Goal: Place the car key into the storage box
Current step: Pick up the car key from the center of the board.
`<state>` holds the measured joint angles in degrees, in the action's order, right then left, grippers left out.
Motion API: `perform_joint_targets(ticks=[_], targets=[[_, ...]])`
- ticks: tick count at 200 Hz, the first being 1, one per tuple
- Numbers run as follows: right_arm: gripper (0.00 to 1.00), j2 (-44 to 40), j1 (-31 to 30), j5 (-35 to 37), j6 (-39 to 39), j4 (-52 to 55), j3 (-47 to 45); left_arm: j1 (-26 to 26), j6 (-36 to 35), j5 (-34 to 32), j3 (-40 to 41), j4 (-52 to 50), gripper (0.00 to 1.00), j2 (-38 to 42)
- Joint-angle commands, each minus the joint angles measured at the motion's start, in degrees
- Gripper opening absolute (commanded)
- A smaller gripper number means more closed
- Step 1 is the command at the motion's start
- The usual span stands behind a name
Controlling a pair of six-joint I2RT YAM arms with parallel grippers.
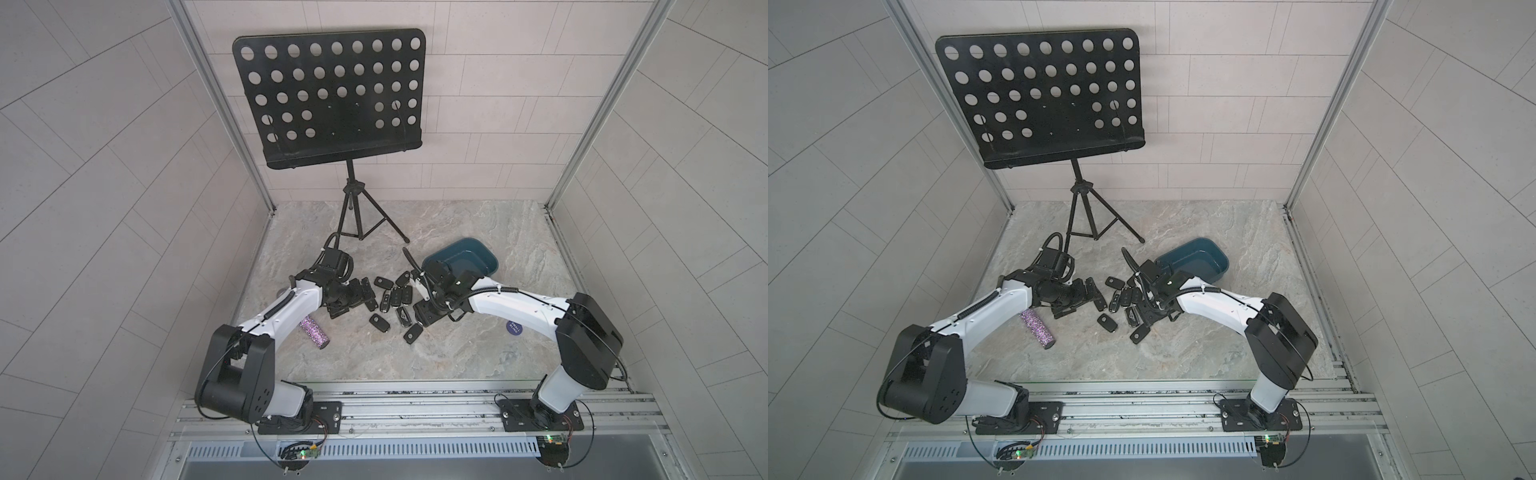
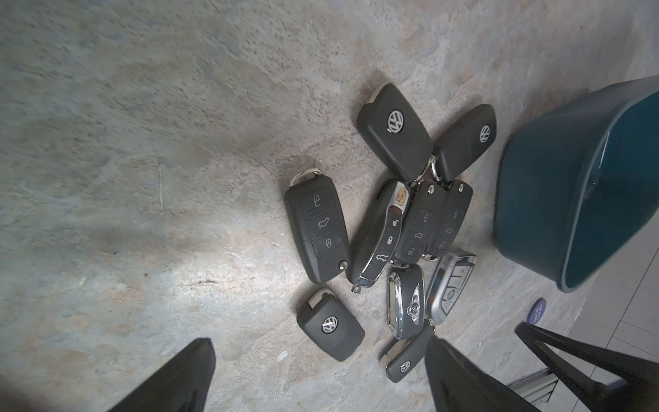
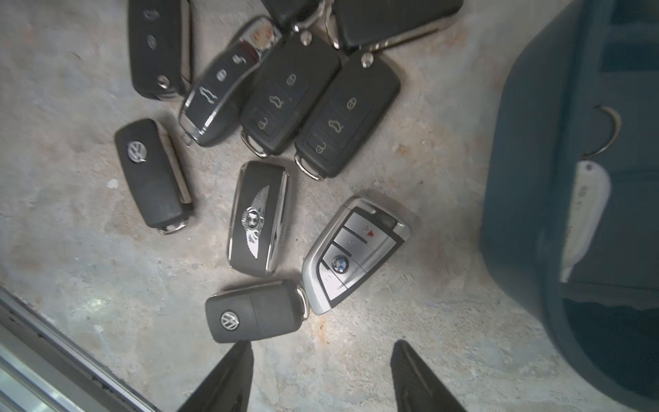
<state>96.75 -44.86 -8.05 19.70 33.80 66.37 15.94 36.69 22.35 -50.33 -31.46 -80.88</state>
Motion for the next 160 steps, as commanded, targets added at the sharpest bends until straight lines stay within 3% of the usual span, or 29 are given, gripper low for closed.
perform_joint_targets(ticks=[1, 160], targets=[[0.65, 3.00, -0.46, 2.11, 0.28, -0.29, 1.40, 0.18, -1.00, -1.20, 0.31, -2.05, 1.00, 1.34], [0.62, 15.59, -0.38, 7.29, 3.25, 1.38, 8.34, 0.01, -1.27, -2.08, -0.06, -2.63, 1.00, 0.97]])
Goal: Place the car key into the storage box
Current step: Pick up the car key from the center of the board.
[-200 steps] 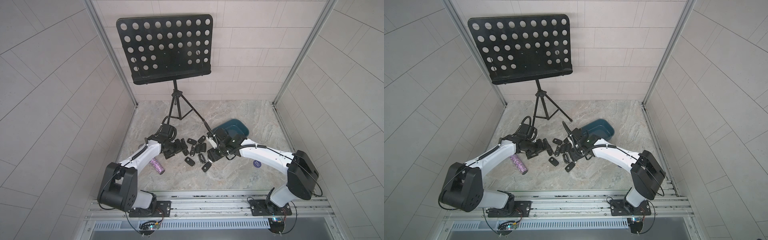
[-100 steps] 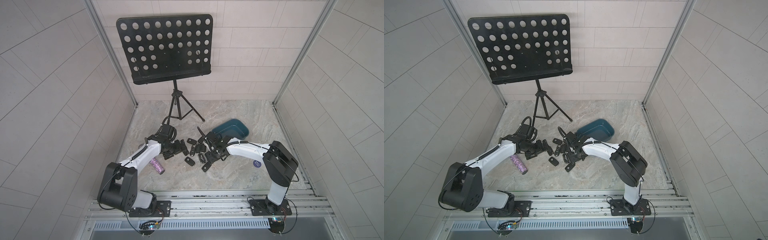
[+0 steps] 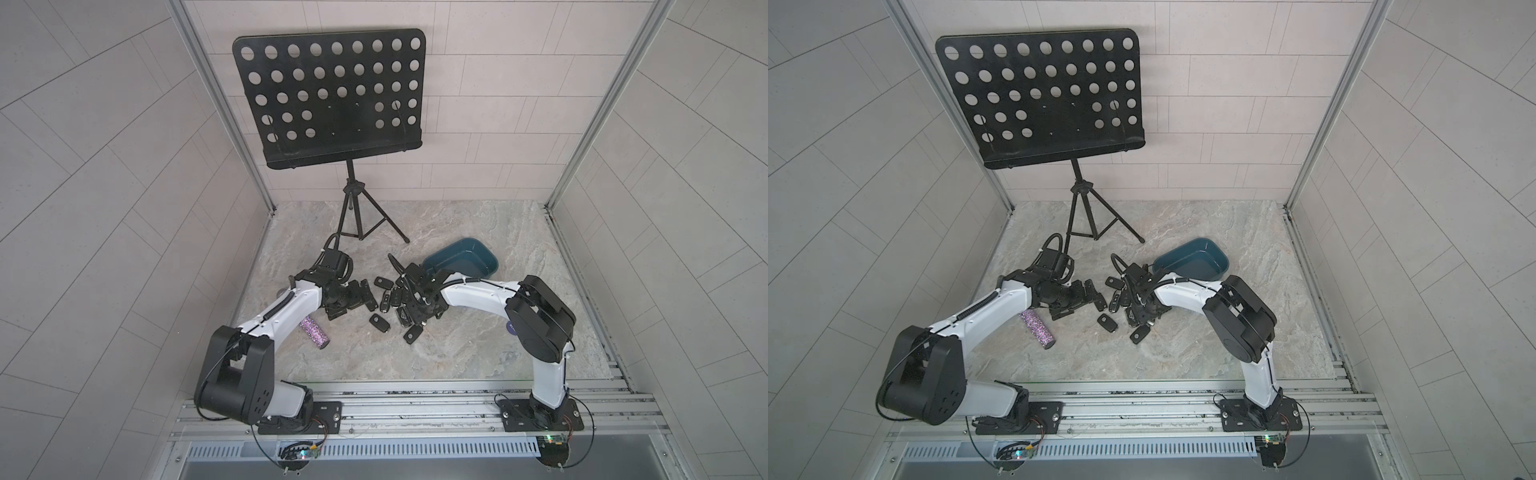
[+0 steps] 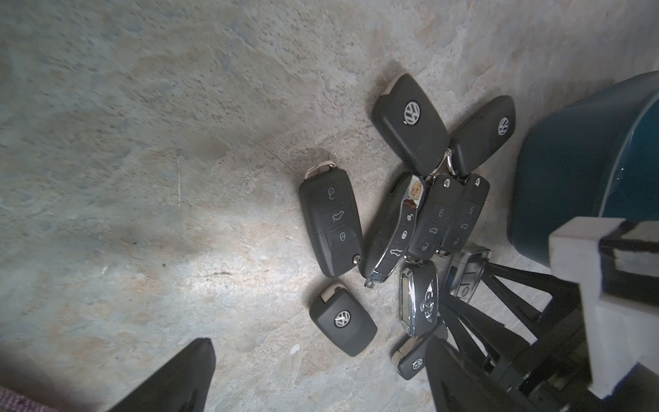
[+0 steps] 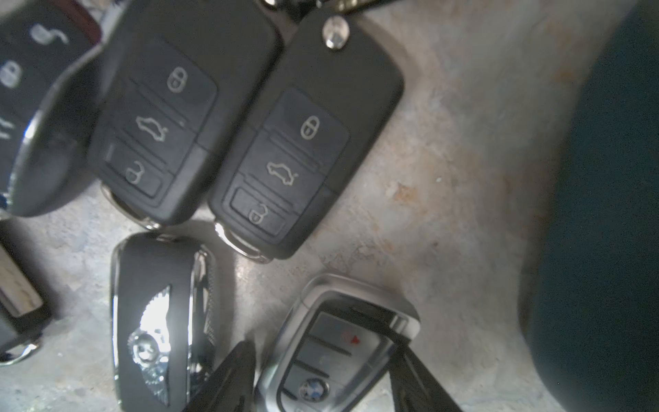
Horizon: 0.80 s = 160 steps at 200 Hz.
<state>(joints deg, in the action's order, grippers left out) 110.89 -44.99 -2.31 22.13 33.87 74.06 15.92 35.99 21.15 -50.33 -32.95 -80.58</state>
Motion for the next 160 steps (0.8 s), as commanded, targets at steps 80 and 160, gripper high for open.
perform_joint_targets(ticks=[80, 160], targets=[[0.41, 1.70, -0.10, 3.55, 1.25, 1.24, -0.06, 0.05, -0.40, -1.02, -0.31, -1.33, 1.00, 0.92], [0.31, 0.54, 0.08, 3.18, 0.90, 1.58, 0.11, 0.01, -0.39, -1.50, -0.33, -1.43, 1.00, 1.07]])
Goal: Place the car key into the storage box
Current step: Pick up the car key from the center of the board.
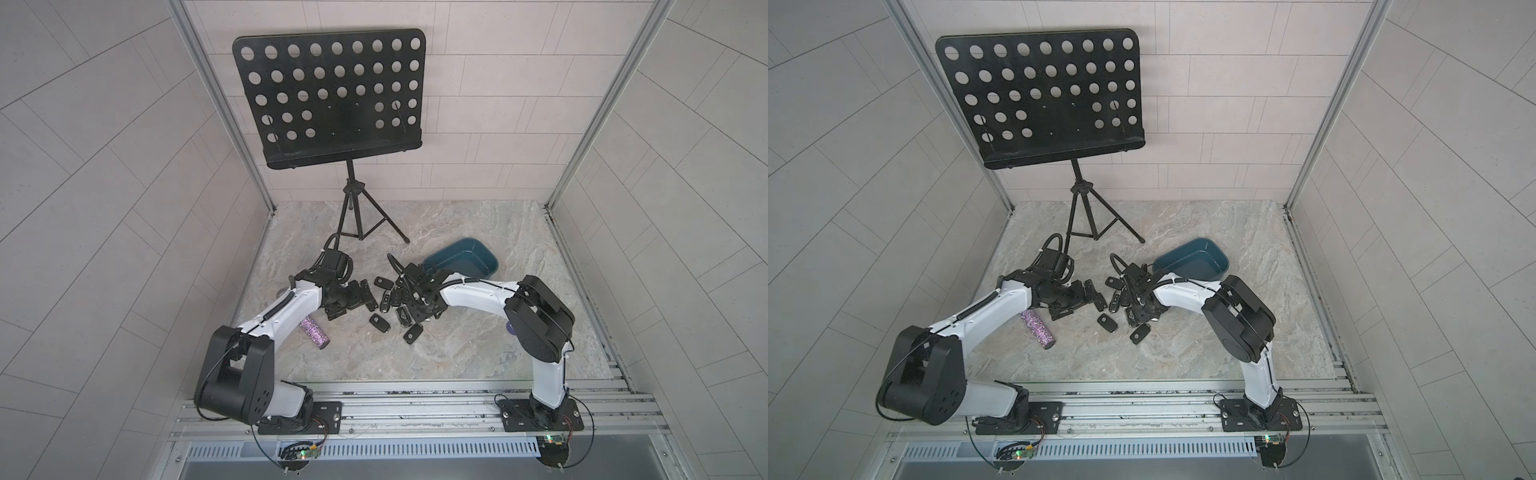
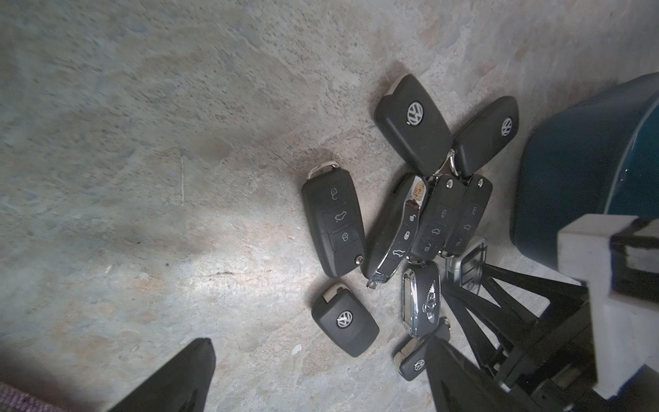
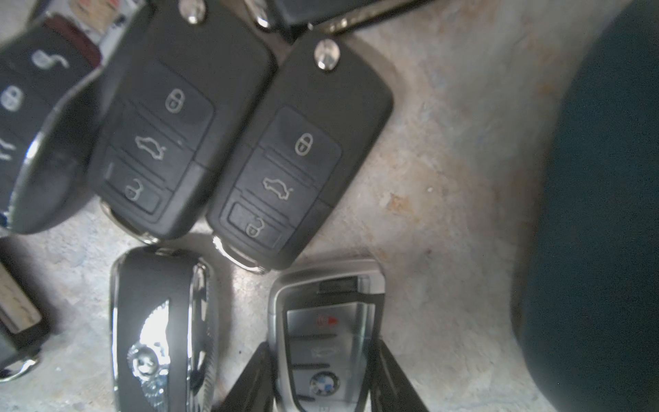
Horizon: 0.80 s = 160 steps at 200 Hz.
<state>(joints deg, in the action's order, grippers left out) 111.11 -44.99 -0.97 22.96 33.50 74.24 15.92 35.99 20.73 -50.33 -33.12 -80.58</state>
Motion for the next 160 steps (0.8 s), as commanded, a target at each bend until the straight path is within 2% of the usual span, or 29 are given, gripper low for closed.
perform_joint_targets(ticks=[1, 98, 160], targets=[[0.31, 0.24, 0.08, 1.85, 0.07, 2.03, -0.06, 0.04, -0.35, -1.11, -0.31, -1.29, 1.00, 1.05], [0.31, -10.56, 1.74, 2.18, -0.67, 7.31, 2.37, 0.03, -0.43, 0.69, -1.93, -0.71, 1.00, -0.32], [0.31, -13.38, 6.70, 1.93, -4.49, 9.96, 7.48, 0.25, -0.83, 3.50, -4.76, 0.20, 1.00, -2.45]])
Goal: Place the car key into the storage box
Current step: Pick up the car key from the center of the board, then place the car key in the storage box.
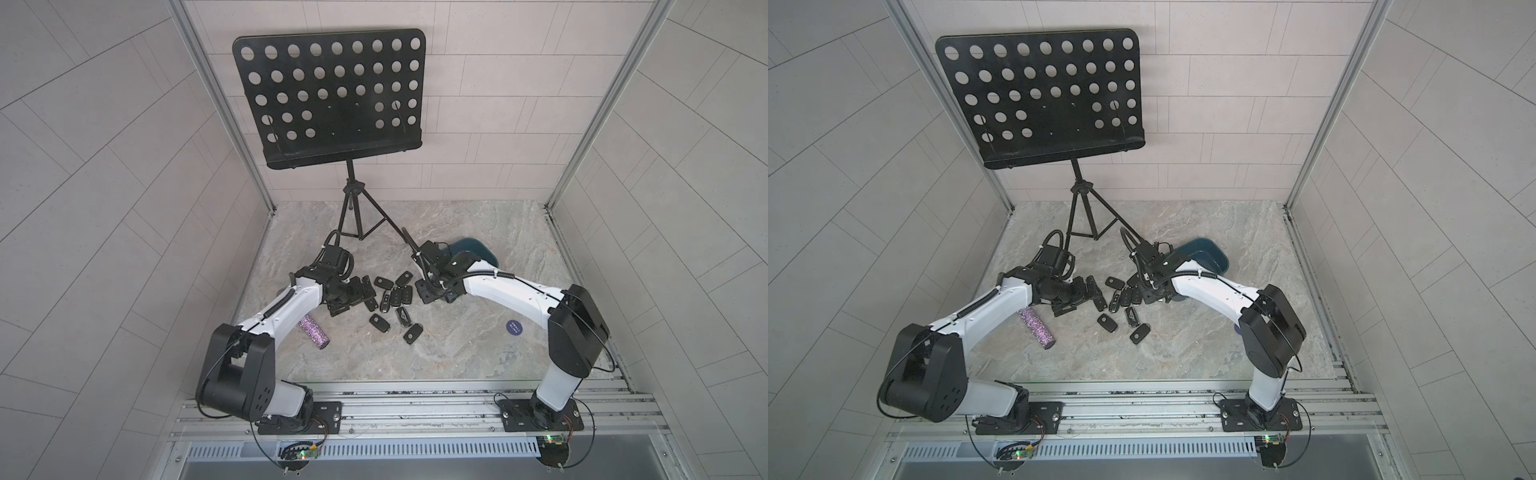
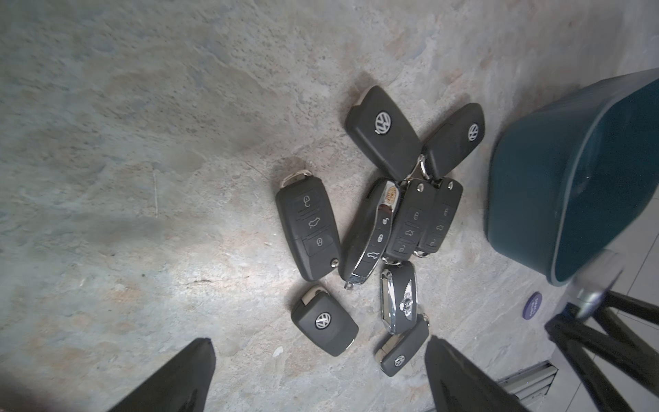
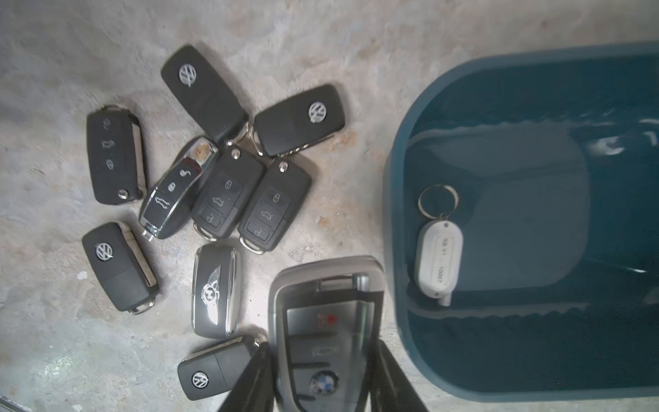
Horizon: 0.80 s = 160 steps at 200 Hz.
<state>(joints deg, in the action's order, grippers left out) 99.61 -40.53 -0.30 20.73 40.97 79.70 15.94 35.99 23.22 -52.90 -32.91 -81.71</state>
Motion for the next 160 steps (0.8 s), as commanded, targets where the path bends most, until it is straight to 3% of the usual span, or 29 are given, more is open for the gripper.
perform_joint_targets(ticks=[1, 64, 114, 160], targets=[[0.31, -1.88, 2.31, 1.21, -2.36, 2.47, 2.11, 0.23, -0.87, 1.02, -2.24, -0.04, 1.00, -1.46], [0.31, 3.89, 9.97, 0.61, -7.65, 3.14, 8.42, 0.26, -2.55, 3.02, -7.06, -0.87, 1.00, -6.82], [0.31, 10.65, 16.61, -0.58, -8.65, 2.70, 10.88, 0.28, -5.35, 1.00, -10.75, -4.93, 1.00, -8.80], [0.31, 14.84, 18.22, -0.62, -12.65, -0.05, 10.30, 0.24, -5.20, -0.19, -11.84, -5.99, 1.00, -9.28]])
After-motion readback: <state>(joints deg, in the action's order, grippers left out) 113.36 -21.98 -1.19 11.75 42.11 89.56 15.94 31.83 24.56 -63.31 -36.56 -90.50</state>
